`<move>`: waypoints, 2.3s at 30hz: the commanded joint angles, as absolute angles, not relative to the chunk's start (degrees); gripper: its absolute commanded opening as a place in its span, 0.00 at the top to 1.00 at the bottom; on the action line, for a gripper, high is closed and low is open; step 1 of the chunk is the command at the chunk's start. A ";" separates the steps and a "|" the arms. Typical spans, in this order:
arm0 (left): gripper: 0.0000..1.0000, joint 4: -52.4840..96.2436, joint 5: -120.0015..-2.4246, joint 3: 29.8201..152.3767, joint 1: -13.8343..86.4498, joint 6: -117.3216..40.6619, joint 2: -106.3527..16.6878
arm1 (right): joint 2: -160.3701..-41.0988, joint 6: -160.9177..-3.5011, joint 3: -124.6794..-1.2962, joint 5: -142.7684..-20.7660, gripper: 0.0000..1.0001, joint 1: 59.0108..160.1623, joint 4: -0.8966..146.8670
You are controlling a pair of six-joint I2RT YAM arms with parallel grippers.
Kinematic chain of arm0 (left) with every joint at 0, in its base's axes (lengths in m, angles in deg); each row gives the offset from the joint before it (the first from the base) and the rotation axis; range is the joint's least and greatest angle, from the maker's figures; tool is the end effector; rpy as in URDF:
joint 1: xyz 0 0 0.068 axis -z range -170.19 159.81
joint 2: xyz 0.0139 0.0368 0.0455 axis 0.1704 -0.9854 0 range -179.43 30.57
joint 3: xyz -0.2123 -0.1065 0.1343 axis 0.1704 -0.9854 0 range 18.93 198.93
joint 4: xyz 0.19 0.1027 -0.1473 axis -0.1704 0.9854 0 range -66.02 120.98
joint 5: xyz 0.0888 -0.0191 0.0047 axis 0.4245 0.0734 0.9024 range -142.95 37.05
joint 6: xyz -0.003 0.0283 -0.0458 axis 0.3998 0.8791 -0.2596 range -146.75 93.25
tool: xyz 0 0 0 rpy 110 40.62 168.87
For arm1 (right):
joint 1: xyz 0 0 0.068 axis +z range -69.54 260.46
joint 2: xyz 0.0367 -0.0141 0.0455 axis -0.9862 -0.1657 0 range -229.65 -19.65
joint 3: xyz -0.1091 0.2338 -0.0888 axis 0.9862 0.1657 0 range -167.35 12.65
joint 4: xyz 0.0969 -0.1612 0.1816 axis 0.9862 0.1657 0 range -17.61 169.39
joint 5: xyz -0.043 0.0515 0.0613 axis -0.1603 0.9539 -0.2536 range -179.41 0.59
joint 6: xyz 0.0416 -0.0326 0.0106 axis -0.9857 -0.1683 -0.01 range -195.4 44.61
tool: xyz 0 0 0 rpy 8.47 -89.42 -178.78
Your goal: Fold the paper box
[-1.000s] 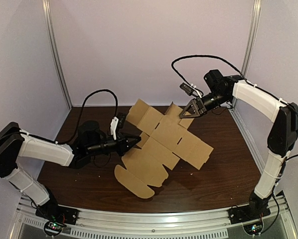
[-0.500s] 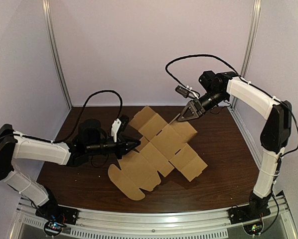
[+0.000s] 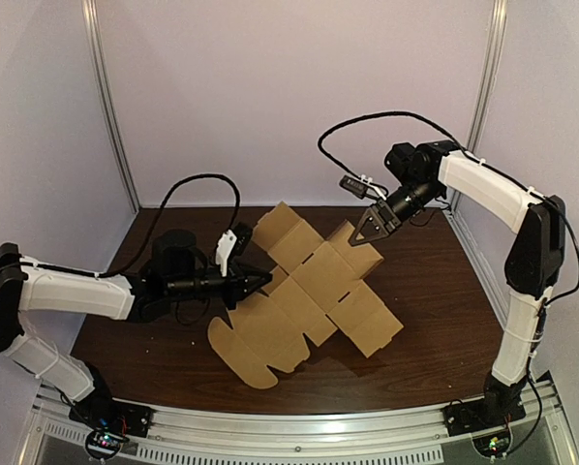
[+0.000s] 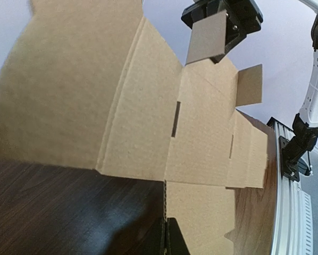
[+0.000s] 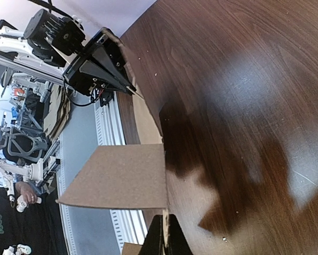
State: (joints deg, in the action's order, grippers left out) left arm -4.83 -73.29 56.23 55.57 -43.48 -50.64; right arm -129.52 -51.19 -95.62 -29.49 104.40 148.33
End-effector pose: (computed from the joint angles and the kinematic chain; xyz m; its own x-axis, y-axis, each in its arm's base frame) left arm 0.2014 -0.2245 0.2198 -0.4347 0.0596 -0.8986 0.8153 0.4499 -0.3646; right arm 0.3313 0.1808 0.3253 -0.6607 -0.5181 -0.5432 -0.7070 0.1864 0.6822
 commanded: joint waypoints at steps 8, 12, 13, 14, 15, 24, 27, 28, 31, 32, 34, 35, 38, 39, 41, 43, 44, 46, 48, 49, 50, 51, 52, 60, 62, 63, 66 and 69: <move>0.45 31.02 -69.90 72.35 57.30 -34.81 -35.05 | -125.45 -40.96 -95.14 -32.68 1.00 104.98 149.20; 0.24 46.89 -60.56 79.56 53.44 -32.34 -31.28 | -123.20 -36.16 -93.97 -32.60 1.00 105.17 150.58; 0.23 48.59 -62.46 80.50 50.93 -32.43 -32.20 | -122.71 -35.30 -93.89 -32.19 1.00 105.28 150.91; 0.24 50.02 -65.12 81.21 48.08 -33.51 -33.83 | -122.36 -34.71 -93.88 -31.73 1.00 105.37 151.08; 0.26 50.72 -69.41 81.70 44.82 -34.77 -36.28 | -122.05 -34.18 -93.94 -31.24 1.00 105.50 151.24; 0.33 41.80 -98.07 83.02 39.62 -40.15 -53.06 | -120.78 -32.26 -93.88 -30.23 1.00 107.04 152.03; 0.32 38.62 -101.69 82.96 40.03 -41.52 -54.35 | -120.64 -32.88 -93.98 -30.71 1.00 107.35 151.39; 0.32 37.72 -103.49 82.67 40.02 -42.27 -54.79 | -120.68 -33.64 -93.97 -30.91 1.00 107.44 150.87; 0.32 36.41 -106.43 81.86 40.78 -43.52 -55.63 | -120.92 -35.26 -94.03 -31.21 1.00 107.45 149.36; 0.33 36.45 -106.48 81.55 41.23 -43.27 -55.67 | -120.98 -35.84 -94.12 -31.22 1.00 107.44 148.81; 0.34 36.40 -105.61 80.90 41.70 -43.07 -55.80 | -121.20 -36.68 -94.62 -30.81 1.00 107.45 148.07; 0.36 36.38 -105.52 80.61 41.71 -42.93 -56.08 | -121.40 -36.94 -94.97 -30.49 1.00 107.44 147.91; 0.42 36.68 -105.62 80.62 41.71 -42.30 -56.48 | -122.06 -37.04 -96.54 -29.28 1.00 107.46 148.38; 0.43 36.97 -104.54 80.83 41.62 -41.98 -56.44 | -122.25 -36.79 -97.11 -29.04 1.00 107.44 148.91; 0.43 36.94 -103.39 80.98 40.55 -42.32 -56.26 | -122.20 -36.07 -97.30 -28.85 1.00 107.49 149.55; 0.40 35.79 -103.38 80.91 38.05 -45.21 -56.83 | -122.10 -35.66 -97.30 -28.74 1.00 107.53 150.28; 0.39 34.67 -103.42 80.58 36.71 -47.63 -57.43 | -122.16 -35.73 -97.35 -28.56 1.00 107.55 150.52; 0.39 32.50 -103.82 80.17 34.83 -49.89 -59.08 | -122.14 -35.51 -97.46 -28.10 1.00 107.58 150.94; 0.40 32.37 -105.14 80.83 34.89 -50.33 -60.88 | -122.20 -35.89 -97.55 -28.24 1.00 107.65 150.61; 0.40 31.59 -106.01 80.77 35.10 -50.87 -61.17 | -122.20 -36.08 -97.64 -28.29 1.00 107.62 150.38; 0.40 30.78 -106.72 80.47 35.54 -50.92 -61.02 | -122.28 -36.80 -97.68 -28.46 1.00 107.62 149.80; 0.40 30.41 -107.22 80.04 36.02 -50.66 -60.63 | -122.37 -37.75 -97.66 -28.62 1.00 107.64 148.97; 0.40 30.14 -107.81 79.73 36.57 -50.10 -60.11 | -122.50 -38.87 -97.72 -28.65 1.00 107.62 148.19; 0.39 27.32 -111.10 78.12 39.65 -50.22 -59.42 | -124.64 -40.64 -99.98 -28.84 1.00 107.62 147.56; 0.39 26.35 -111.50 77.71 40.47 -50.90 -59.88 | -124.61 -41.37 -99.90 -29.13 1.00 107.62 146.94; 0.39 25.71 -112.02 77.51 40.96 -51.30 -60.09 | -124.75 -41.77 -99.98 -29.25 1.00 107.66 146.63; 0.39 24.39 -113.03 76.76 42.39 -52.38 -60.39 | -124.73 -43.42 -99.66 -30.65 1.00 107.62 145.28; 0.38 21.78 -113.92 76.46 42.78 -53.64 -60.57 | -124.52 -44.20 -98.80 -31.74 1.00 107.64 144.27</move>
